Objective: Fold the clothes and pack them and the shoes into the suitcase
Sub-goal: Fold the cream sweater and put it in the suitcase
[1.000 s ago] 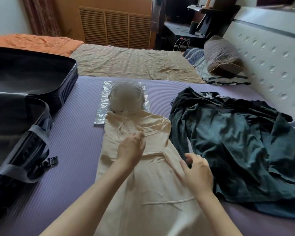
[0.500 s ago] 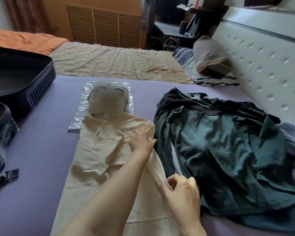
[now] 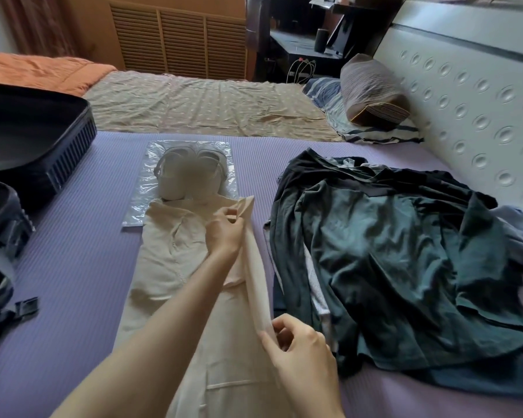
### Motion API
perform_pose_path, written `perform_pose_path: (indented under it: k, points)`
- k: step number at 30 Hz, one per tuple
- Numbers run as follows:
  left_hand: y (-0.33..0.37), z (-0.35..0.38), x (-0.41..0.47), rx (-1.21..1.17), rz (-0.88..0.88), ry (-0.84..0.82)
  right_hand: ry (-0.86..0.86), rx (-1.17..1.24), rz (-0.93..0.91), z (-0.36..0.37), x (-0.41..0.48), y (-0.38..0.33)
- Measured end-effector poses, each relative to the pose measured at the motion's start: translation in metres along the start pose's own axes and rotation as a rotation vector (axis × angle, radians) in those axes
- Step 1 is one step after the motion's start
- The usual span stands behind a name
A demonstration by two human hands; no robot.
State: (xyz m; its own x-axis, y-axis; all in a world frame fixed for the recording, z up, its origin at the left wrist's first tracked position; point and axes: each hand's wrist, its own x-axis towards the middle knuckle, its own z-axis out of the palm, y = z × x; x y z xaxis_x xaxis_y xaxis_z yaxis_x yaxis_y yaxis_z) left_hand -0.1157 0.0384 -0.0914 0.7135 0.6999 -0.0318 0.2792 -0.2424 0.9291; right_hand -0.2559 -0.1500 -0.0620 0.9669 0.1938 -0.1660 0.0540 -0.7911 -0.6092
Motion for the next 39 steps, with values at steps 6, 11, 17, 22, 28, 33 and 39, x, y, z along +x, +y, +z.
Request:
perform_pose_path:
  k: [6, 11, 17, 22, 28, 33, 39]
  points:
    - [-0.022, -0.067, 0.023, -0.063, -0.036, 0.019, -0.154, -0.012, -0.12, 0.035, -0.017, -0.045]
    - [-0.045, -0.098, 0.024, 0.117, -0.06, 0.056, -0.295, -0.057, -0.17, 0.067, -0.023, -0.069]
    - [-0.055, -0.107, 0.019, 0.413, 0.026, 0.06, -0.322, -0.144, -0.244, 0.074, -0.031, -0.064]
    - [-0.053, -0.115, 0.005, 0.389, 0.129, 0.097, -0.261, -0.104, -0.256, 0.045, -0.033, -0.033]
    - [-0.061, -0.146, -0.087, 0.18, 0.126, -0.023, -0.294, -0.08, -0.248, 0.023, -0.051, 0.029]
    - [-0.083, -0.172, -0.198, -0.081, -0.046, -0.184, -0.329, -0.208, -0.226, 0.022, -0.076, 0.047]
    - [-0.109, -0.189, -0.274, -0.185, -0.144, -0.224, -0.26, -0.191, -0.218, 0.024, -0.115, 0.025]
